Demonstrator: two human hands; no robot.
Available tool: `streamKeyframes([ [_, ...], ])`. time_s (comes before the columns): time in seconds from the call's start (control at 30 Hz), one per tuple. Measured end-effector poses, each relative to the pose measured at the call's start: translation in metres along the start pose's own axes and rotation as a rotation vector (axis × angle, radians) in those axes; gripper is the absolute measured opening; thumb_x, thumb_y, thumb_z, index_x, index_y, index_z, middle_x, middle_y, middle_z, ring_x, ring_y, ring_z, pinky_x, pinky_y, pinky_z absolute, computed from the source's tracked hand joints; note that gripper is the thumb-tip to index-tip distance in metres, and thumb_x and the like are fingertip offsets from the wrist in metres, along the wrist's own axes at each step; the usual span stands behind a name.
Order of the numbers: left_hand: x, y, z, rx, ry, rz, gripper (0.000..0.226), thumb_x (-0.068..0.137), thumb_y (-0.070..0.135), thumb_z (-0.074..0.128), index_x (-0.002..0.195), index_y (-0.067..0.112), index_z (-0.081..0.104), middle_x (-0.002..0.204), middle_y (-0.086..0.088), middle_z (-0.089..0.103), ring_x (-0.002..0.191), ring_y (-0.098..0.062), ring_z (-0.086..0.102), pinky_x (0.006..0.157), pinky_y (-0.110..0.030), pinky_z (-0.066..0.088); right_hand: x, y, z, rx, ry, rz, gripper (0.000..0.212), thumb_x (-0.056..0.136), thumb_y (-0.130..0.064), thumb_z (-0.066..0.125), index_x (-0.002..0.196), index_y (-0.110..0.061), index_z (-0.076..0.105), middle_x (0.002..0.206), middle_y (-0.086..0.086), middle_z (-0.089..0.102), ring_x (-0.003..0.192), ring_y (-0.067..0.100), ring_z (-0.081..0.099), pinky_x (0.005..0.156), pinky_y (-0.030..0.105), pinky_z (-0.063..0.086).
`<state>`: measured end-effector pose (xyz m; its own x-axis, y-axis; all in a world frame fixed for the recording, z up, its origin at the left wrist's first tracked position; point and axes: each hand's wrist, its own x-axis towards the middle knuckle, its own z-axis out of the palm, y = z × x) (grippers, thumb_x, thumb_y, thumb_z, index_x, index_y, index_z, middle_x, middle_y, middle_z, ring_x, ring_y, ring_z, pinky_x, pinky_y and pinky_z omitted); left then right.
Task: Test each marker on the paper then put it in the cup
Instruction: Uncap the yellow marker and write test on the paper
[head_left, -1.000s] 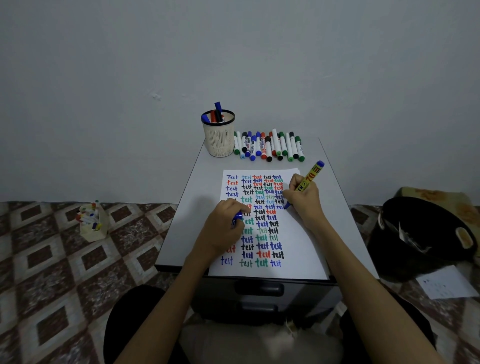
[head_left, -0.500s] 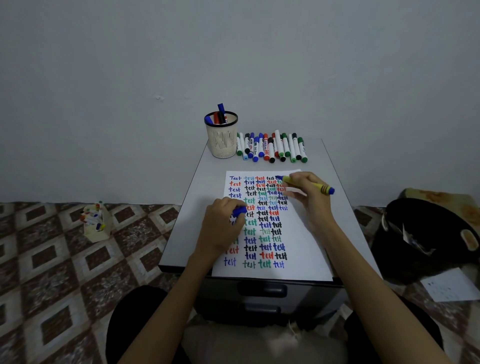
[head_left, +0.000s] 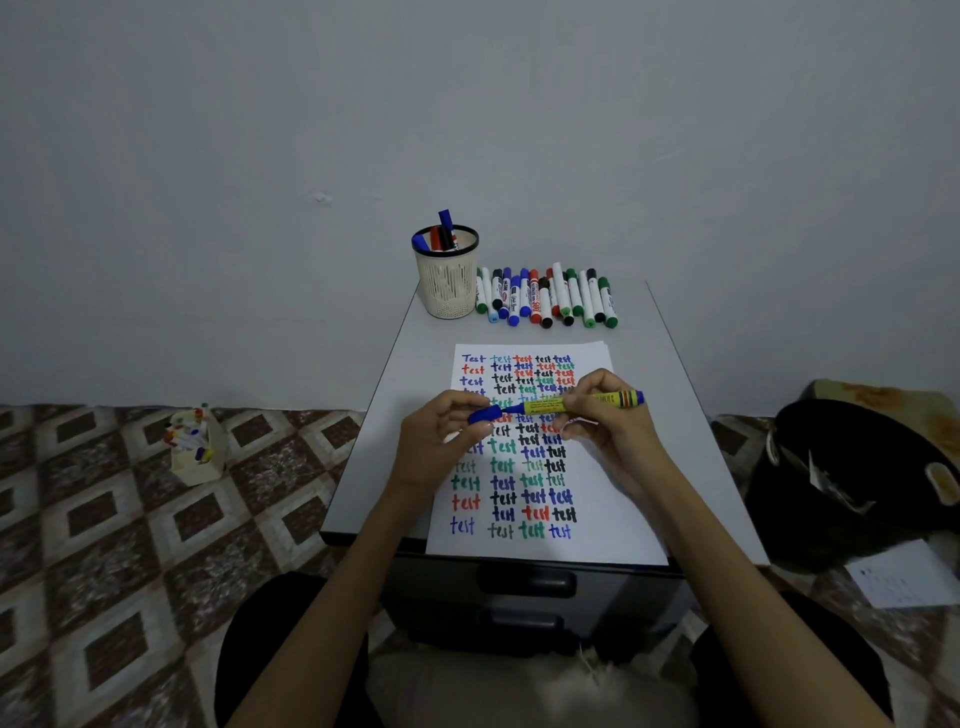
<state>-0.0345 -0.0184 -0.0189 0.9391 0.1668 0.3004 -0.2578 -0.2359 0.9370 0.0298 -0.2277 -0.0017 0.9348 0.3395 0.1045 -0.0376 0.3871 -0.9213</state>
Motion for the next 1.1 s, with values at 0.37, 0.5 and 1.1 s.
streamKeyframes([
  [0.37, -0.002, -0.002, 0.000, -0.005, -0.017, 0.009, 0.020, 0.082, 0.009, 0.069, 0.099, 0.018, 0.066, 0.100, -0.006, 0.071, 0.089, -0.017, 0.068, 0.080, -0.035, 0.055, -0.004, -0.005, -0.004, -0.022, 0.020, -0.025, 0.014, 0.082, 0.012, 0.059, 0.075, 0.000, 0.058, 0.069, 0.024, 0.062, 0.059, 0.030, 0.065, 0.053, 0.030, 0.055],
  [0.5, -0.002, -0.003, 0.000, 0.022, -0.050, 0.025, 0.019, 0.082, 0.010, 0.069, 0.101, 0.014, 0.068, 0.097, -0.005, 0.072, 0.087, -0.017, 0.069, 0.078, -0.033, 0.056, -0.008, -0.001, 0.002, -0.054, -0.063, 0.030, 0.009, 0.078, 0.007, 0.066, 0.080, 0.003, 0.059, 0.077, 0.027, 0.065, 0.065, 0.030, 0.068, 0.057, 0.029, 0.058],
  [1.1, 0.000, -0.004, -0.006, -0.087, -0.081, -0.064, 0.018, 0.086, 0.010, 0.061, 0.100, 0.004, 0.069, 0.076, -0.009, 0.073, 0.070, -0.022, 0.070, 0.069, -0.023, 0.055, -0.011, -0.011, 0.018, -1.363, -0.142, -0.276, 0.028, 0.078, -0.054, 0.070, 0.099, -0.036, 0.073, 0.065, -0.012, 0.062, 0.057, 0.005, 0.051, 0.054, 0.025, 0.037],
])
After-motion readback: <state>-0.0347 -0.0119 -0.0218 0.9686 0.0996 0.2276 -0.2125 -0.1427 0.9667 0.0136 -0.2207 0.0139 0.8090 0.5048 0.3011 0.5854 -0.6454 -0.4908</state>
